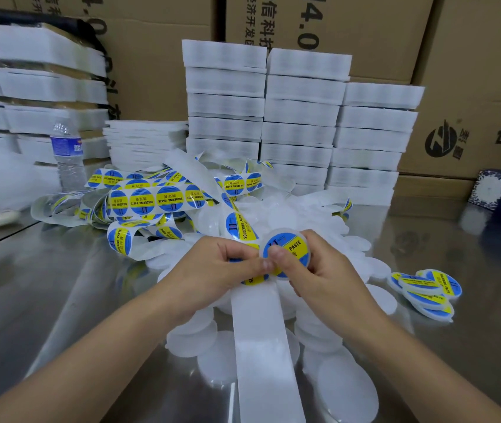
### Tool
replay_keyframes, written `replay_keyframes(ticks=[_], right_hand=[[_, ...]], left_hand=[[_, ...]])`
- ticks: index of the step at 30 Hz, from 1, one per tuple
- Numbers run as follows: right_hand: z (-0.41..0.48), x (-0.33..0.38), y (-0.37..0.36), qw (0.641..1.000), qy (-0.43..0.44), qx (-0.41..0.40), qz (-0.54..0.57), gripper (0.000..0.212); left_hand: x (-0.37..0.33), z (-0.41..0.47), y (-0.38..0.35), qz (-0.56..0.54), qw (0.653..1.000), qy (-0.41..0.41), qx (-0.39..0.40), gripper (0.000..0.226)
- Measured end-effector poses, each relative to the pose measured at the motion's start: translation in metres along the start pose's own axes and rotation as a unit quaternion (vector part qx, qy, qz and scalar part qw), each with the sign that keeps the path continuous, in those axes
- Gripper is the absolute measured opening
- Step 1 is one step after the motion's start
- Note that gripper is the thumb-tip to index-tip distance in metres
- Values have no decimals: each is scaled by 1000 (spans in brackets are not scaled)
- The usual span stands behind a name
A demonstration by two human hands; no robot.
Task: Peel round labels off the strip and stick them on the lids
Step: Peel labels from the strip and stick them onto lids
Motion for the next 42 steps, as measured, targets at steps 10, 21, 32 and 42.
replay_keyframes(ticks=[10,21,32,42], right_hand=[[1,-4,4,988,25,-16,-149,63],[5,-4,4,981,45,-40,-186,67],[5,-1,3,986,55,-25,-156,68],[5,1,5,989,51,-12,-141,79]], left_hand=[[-6,-9,-7,104,990,-72,56,12],[-3,-7,-4,166,982,-76,35,23],[-1,-5,-5,158,984,-76,36,22],[2,-2,-2,159,984,-77,23,21]])
Point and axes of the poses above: each hand's wrist, its own z-axis towards the middle knuckle, its own y-axis out of the back of the hand, x = y × z, the point moved 7 cm from there along z, towards the middle knuckle, and after that the axes turned 14 degrees about -x, right-handed, at the moved point
